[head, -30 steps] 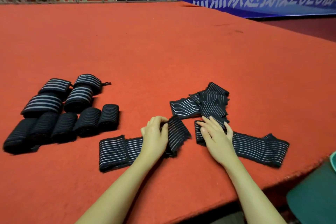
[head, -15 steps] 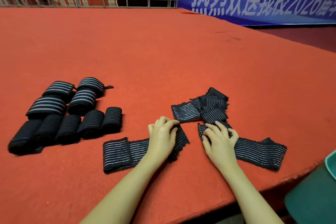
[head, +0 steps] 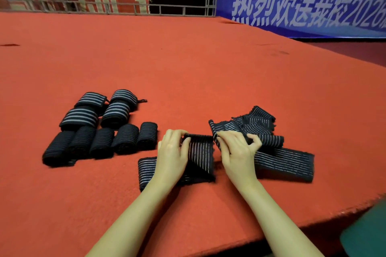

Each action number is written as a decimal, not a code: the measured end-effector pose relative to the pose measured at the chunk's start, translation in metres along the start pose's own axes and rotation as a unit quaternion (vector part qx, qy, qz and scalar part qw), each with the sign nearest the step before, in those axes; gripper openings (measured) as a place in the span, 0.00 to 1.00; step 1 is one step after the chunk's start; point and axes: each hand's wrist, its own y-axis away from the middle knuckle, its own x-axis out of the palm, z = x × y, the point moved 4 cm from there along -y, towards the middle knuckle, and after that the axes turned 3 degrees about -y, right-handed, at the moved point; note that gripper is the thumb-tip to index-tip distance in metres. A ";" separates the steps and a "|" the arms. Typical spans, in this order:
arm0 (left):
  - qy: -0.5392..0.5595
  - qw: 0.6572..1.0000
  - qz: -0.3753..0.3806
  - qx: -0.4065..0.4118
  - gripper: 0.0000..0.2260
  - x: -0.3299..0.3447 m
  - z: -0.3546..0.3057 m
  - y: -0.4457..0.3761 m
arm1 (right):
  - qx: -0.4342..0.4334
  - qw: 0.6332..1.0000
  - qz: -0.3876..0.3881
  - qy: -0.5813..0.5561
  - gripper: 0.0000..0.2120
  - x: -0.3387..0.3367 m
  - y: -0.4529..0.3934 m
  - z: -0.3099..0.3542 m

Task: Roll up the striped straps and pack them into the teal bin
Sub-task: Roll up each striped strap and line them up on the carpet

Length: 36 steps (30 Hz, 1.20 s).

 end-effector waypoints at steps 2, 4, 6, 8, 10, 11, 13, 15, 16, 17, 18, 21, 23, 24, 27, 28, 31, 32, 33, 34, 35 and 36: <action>-0.003 1.000 -0.021 -0.013 0.04 -0.011 0.002 0.001 | -0.017 1.000 -0.018 -0.012 0.08 0.000 -0.007 0.011; -0.013 0.999 -0.042 -0.023 0.06 -0.026 0.007 0.003 | -0.047 0.998 -0.010 -0.032 0.08 0.006 -0.012 0.030; -0.023 0.997 -0.065 -0.035 0.07 -0.041 0.013 0.002 | -0.076 0.995 -0.006 -0.063 0.08 0.014 -0.017 0.051; -0.027 0.994 -0.099 -0.049 0.07 -0.058 0.017 0.001 | -0.080 0.993 -0.003 -0.083 0.08 0.023 -0.024 0.071; -0.026 0.989 -0.133 -0.056 0.05 -0.072 0.021 0.003 | -0.061 0.993 0.011 -0.103 0.09 0.034 -0.026 0.087; -0.023 0.988 -0.143 -0.058 0.05 -0.078 0.023 0.006 | -0.056 0.992 0.020 -0.109 0.09 0.039 -0.026 0.094; -0.014 0.987 -0.150 -0.058 0.05 -0.087 0.031 0.010 | -0.057 0.991 0.046 -0.115 0.09 0.051 -0.022 0.107; -0.017 0.987 -0.142 -0.067 0.06 -0.094 0.042 0.014 | -0.045 0.989 0.090 -0.111 0.10 0.065 -0.016 0.115; -0.028 0.988 -0.132 -0.075 0.09 -0.097 0.048 0.016 | -0.036 0.987 0.116 -0.106 0.10 0.072 -0.013 0.118; -0.040 0.988 -0.125 -0.081 0.12 -0.101 0.054 0.019 | -0.031 0.984 0.145 -0.103 0.12 0.078 -0.009 0.120; -0.048 0.987 -0.126 -0.086 0.14 -0.105 0.059 0.023 | -0.030 0.979 0.175 -0.102 0.14 0.084 -0.004 0.122; -0.045 0.982 -0.154 -0.102 0.11 -0.119 0.072 0.028 | -0.022 0.965 0.236 -0.113 0.22 0.090 0.005 0.122; -0.030 0.979 -0.174 -0.102 0.09 -0.124 0.074 0.028 | 0.006 0.970 0.216 -0.112 0.23 0.085 0.005 0.113; -0.015 0.978 -0.181 -0.100 0.09 -0.125 0.073 0.027 | 0.021 0.976 0.191 -0.101 0.21 0.081 0.006 0.105; 0.031 0.978 -0.189 -0.080 0.09 -0.120 0.061 0.027 | 0.058 0.990 0.126 -0.035 0.17 0.065 0.013 0.072; 0.038 0.980 -0.184 -0.069 0.09 -0.116 0.057 0.026 | 0.068 0.990 0.120 -0.008 0.17 0.061 0.016 0.060; 0.043 0.989 -0.142 -0.026 0.09 -0.101 0.043 0.020 | 0.116 0.981 0.136 0.071 0.14 0.050 0.023 0.027; 0.039 0.991 -0.128 -0.008 0.10 -0.093 0.038 0.018 | 0.136 0.975 0.145 0.100 0.12 0.046 0.026 0.016; 0.038 0.993 -0.114 0.007 0.12 -0.085 0.032 0.018 | 0.158 0.966 0.156 0.131 0.11 0.043 0.028 0.005; 0.038 0.994 -0.100 0.017 0.13 -0.076 0.026 0.017 | 0.176 0.957 0.166 0.162 0.12 0.040 0.031 -0.004; 0.037 0.995 -0.087 0.023 0.13 -0.067 0.021 0.017 | 0.186 0.948 0.177 0.187 0.13 0.037 0.033 -0.011; 0.036 0.996 -0.075 0.028 0.12 -0.058 0.018 0.018 | 0.188 0.941 0.188 0.208 0.14 0.036 0.035 -0.016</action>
